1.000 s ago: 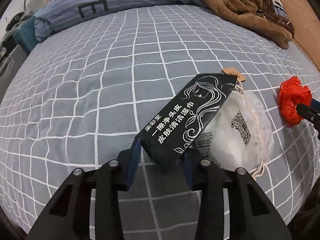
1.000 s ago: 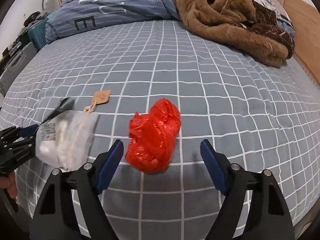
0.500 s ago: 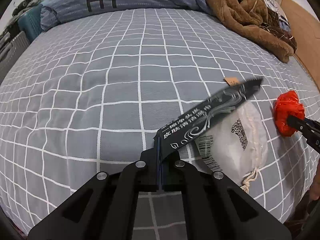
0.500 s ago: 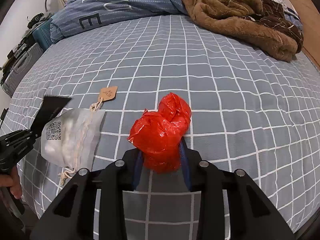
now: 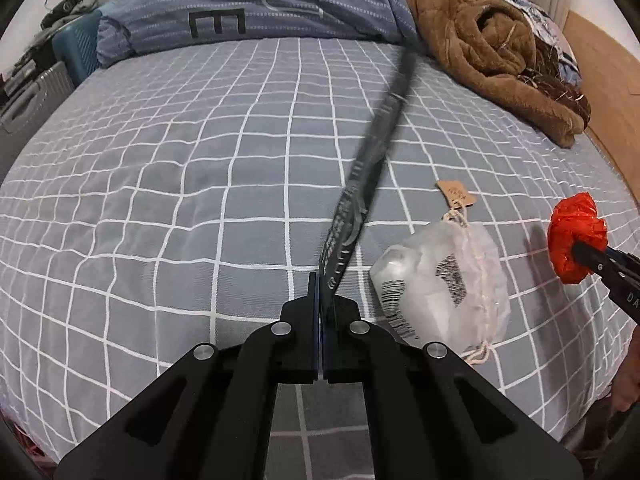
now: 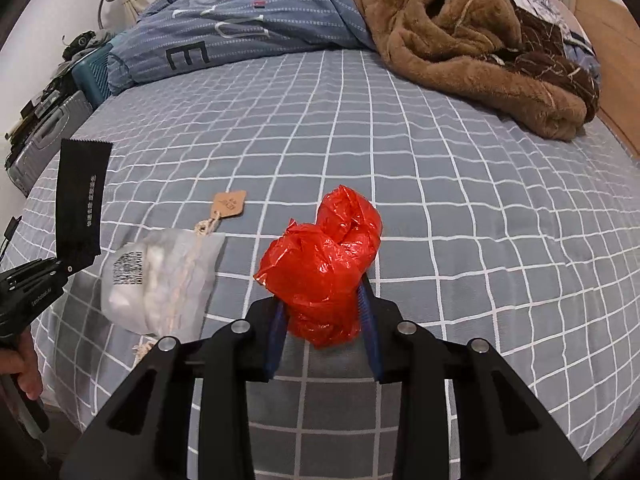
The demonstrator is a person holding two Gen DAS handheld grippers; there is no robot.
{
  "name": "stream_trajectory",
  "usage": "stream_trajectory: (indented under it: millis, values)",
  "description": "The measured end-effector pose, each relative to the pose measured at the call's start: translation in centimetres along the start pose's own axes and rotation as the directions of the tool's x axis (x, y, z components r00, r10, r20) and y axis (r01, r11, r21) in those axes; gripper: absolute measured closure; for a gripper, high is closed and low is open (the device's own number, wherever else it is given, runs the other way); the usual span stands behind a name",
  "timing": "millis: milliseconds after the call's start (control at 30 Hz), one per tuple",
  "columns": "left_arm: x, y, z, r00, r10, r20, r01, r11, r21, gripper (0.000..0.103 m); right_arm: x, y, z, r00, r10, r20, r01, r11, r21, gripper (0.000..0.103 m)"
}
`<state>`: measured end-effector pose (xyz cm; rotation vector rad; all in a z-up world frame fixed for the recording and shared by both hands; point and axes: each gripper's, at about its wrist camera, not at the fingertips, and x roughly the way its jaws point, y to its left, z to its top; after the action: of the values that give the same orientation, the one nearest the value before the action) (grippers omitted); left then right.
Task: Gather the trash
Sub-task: 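Lift the black strip and red bag and carry both over the floor bin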
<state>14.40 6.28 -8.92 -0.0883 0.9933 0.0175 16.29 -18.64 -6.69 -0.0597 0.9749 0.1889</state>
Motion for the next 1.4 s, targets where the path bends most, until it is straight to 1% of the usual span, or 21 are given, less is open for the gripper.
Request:
stream_trajectory:
  millis: [267, 567, 867, 1133, 1400]
  values:
    - [-2.7, -0.7, -0.7, 0.999, -0.011, 0.039, 0.011, 1.000, 0.002, 0.103, -2.3, 0.9, -0.8, 0.999, 0.011, 0.031, -0.010, 1.000, -0.025, 0.072]
    - [-5.5, -1.9, -2.9, 0.999, -0.016, 0.040, 0.016, 1.000, 0.014, 0.103, -4.8, 1.0, -2.1, 0.999, 0.013, 0.034, -0.013, 1.000, -0.019, 0.073]
    - [-8.2, -3.4, -6.1, 0.999, -0.029, 0.024, 0.029, 1.000, 0.012, 0.103, -8.0, 1.1, -4.2, 0.999, 0.022, 0.037, -0.022, 1.000, -0.006, 0.073]
    - [-10.9, -4.6, -8.8, 0.999, -0.032, 0.017, 0.032, 0.999, 0.012, 0.103, -10.9, 1.5, -5.8, 0.999, 0.021, 0.048, -0.020, 1.000, -0.019, 0.073]
    - [-13.9, -5.8, -10.6, 0.999, -0.035, 0.028, 0.035, 0.999, 0.020, 0.103, -13.7, 2.2, -7.7, 0.999, 0.023, 0.048, -0.022, 0.999, -0.032, 0.073]
